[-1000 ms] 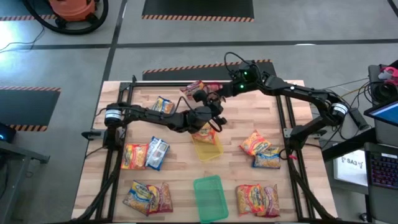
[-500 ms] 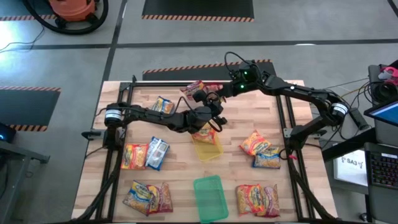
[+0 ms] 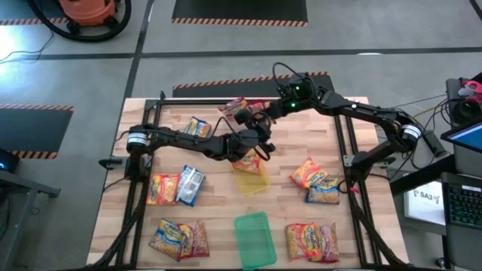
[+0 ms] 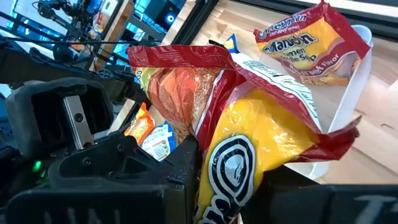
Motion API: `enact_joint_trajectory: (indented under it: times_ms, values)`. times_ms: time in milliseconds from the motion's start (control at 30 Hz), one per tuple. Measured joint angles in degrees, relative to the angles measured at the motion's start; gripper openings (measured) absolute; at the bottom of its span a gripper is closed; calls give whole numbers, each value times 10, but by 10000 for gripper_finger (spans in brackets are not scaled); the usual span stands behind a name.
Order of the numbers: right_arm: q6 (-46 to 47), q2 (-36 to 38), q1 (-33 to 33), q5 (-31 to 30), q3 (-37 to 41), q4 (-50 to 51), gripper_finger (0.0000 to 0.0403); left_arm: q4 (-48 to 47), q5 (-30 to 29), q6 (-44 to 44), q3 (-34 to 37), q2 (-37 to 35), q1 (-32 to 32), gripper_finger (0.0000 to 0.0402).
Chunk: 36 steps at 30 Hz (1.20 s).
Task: Sort Maruchan noodles
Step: Put the red noodle pack into the transparent bin
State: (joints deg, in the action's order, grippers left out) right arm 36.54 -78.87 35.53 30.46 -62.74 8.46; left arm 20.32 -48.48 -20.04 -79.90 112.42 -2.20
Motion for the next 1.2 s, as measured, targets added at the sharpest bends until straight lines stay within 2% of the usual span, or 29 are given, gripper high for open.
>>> enact_joint_trajectory:
  times_ms: [167, 333, 567, 767, 867, 933, 1067, 1133, 1200]
  values:
    - [-11, 0, 0, -1, 0, 1, 72, 0, 0, -1, -1, 0, 0, 174]
    - [-56, 0, 1, -7, 0, 4, 72, 0, 0, -2, -1, 0, 0, 199]
    - [-180, 0, 1, -11, 0, 19, 71, 6, -7, -3, -2, 0, -2, 205]
    - [-307, 0, 1, -119, -7, 93, 71, 28, -10, -5, -5, 0, -2, 205]
    - [-325, 0, 2, -127, -9, 110, 71, 21, -19, -13, -17, 0, -2, 205]
    - [-338, 2, 1, -125, -9, 110, 71, 10, -57, -35, -22, 0, 0, 205]
    - [-383, 2, 1, -125, -9, 111, 71, -74, -172, -45, -22, -12, 7, 205]
    - [-405, 2, 1, -126, -9, 113, 71, -162, -205, 12, -22, -25, 10, 205]
    - [-424, 2, 0, -125, -9, 113, 71, -272, -208, 110, -18, -45, 11, 205]
